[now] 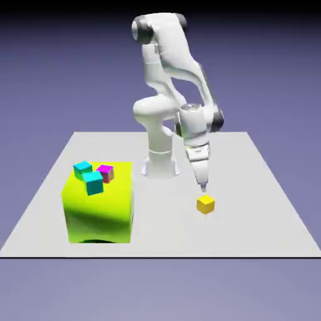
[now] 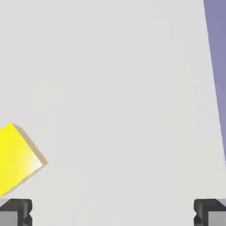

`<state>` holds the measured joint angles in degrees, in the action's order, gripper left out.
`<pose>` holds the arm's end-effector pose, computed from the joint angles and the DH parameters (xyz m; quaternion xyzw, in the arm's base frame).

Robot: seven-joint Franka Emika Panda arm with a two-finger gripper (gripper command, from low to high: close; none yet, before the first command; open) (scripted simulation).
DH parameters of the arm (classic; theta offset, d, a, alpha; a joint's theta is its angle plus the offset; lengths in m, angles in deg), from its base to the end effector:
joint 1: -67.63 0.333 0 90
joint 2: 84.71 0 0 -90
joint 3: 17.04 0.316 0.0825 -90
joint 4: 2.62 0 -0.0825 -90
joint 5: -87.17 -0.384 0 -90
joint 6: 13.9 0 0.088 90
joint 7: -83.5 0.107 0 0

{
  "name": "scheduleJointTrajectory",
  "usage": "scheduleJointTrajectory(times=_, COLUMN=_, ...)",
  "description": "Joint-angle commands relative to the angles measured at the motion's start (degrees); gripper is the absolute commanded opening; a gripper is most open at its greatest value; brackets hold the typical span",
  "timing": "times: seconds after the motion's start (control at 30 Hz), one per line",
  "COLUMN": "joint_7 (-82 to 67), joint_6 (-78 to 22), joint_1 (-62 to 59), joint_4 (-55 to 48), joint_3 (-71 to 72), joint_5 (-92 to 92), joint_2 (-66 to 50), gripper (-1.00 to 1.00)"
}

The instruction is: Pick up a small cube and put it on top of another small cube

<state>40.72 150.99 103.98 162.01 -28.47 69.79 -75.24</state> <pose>0.3392 0.1428 0.2511 -0.8966 -0.4303 -0.0893 0.0543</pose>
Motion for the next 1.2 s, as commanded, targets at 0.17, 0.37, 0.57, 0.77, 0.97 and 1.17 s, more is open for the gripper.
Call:
scheduleJointTrajectory(times=0.17, joint_7=-14.95, joint_6=-1.60, joint_1=6.25, joint_4=0.64, joint_3=-2.01, joint_5=-3.05, joint_2=-4.07, gripper=0.00)
scheduleJointTrajectory(times=0.37, joint_7=-29.28, joint_6=-1.92, joint_1=10.18, joint_4=0.54, joint_3=-1.82, joint_5=-8.44, joint_2=-9.00, gripper=0.00)
scheduleJointTrajectory(times=0.57, joint_7=-41.06, joint_6=2.96, joint_1=4.60, joint_4=-2.58, joint_3=7.34, joint_5=-23.38, joint_2=-17.47, gripper=0.00)
scheduleJointTrajectory(times=0.77, joint_7=-51.56, joint_6=7.31, joint_1=-0.37, joint_4=-5.36, joint_3=15.52, joint_5=-36.70, joint_2=-25.03, gripper=0.00)
scheduleJointTrajectory(times=0.97, joint_7=-43.72, joint_6=4.06, joint_1=3.34, joint_4=-3.28, joint_3=9.41, joint_5=-26.75, joint_2=-19.38, gripper=-1.00)
scheduleJointTrajectory(times=1.17, joint_7=-31.94, joint_6=-0.82, joint_1=8.92, joint_4=-0.17, joint_3=0.25, joint_5=-11.81, joint_2=-10.91, gripper=-1.00)
